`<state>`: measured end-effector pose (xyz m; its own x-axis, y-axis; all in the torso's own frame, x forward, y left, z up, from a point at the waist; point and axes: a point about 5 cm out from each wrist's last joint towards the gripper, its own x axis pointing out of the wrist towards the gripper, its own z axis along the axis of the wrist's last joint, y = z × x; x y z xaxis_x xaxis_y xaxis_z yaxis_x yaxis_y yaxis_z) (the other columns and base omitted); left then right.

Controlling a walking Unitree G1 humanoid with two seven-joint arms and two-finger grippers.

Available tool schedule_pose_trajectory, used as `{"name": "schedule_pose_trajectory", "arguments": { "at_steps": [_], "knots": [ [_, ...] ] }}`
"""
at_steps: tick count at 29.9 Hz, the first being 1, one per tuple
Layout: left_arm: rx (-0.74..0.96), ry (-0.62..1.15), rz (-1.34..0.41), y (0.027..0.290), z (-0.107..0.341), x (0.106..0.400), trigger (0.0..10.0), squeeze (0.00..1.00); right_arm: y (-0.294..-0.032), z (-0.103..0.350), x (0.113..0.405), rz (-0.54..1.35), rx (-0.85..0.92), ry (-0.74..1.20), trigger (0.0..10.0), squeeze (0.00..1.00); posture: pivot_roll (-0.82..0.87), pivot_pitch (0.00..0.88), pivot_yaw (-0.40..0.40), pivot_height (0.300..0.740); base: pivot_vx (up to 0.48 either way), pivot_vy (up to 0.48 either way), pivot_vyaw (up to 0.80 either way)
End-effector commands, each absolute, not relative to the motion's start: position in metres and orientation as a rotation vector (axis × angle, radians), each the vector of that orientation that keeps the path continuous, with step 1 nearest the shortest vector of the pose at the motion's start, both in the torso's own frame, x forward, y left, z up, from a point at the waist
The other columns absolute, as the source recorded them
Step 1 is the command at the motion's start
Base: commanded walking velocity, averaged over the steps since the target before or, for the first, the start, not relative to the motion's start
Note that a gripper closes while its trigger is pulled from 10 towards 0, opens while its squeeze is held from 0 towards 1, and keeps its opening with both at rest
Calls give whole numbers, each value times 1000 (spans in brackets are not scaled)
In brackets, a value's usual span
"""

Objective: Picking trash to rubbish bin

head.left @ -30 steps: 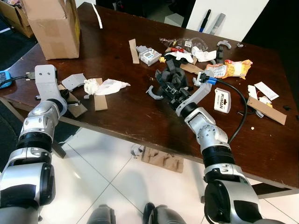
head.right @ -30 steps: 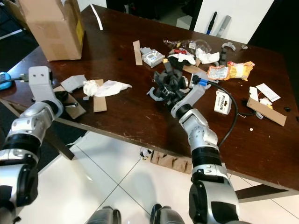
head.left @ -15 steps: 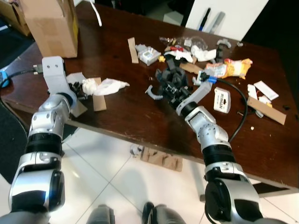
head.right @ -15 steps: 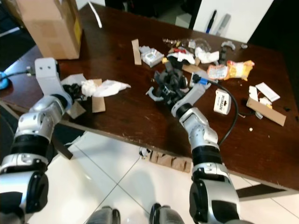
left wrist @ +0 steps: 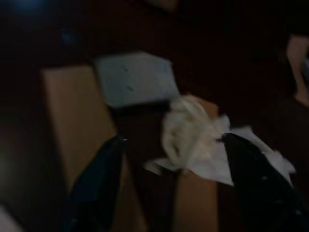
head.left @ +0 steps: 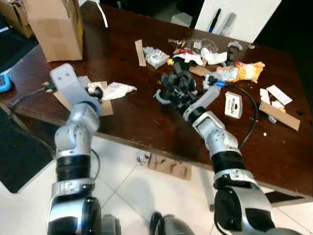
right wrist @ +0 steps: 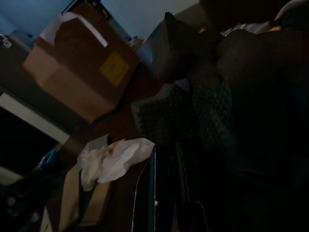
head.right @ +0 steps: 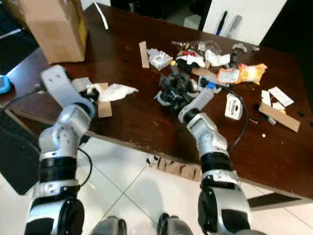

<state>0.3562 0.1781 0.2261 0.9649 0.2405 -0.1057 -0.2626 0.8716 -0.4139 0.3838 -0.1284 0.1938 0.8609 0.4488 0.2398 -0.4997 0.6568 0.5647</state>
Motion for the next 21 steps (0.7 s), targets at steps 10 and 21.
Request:
{"name": "schedule_pose_trajectory", "arguments": {
  "at_steps": [10, 21],
  "knots": [
    [-446, 148, 314, 184, 207, 341, 10000, 1000, -125, 187, 384, 535, 671, -59, 10000, 0, 173, 216, -94, 740, 0, 0, 0],
    [-335, -57, -75, 178, 235, 350, 10000, 0, -127, 187, 384, 527, 667, -57, 10000, 0, 164, 217, -104, 740, 0, 0, 0]
  ]
}}
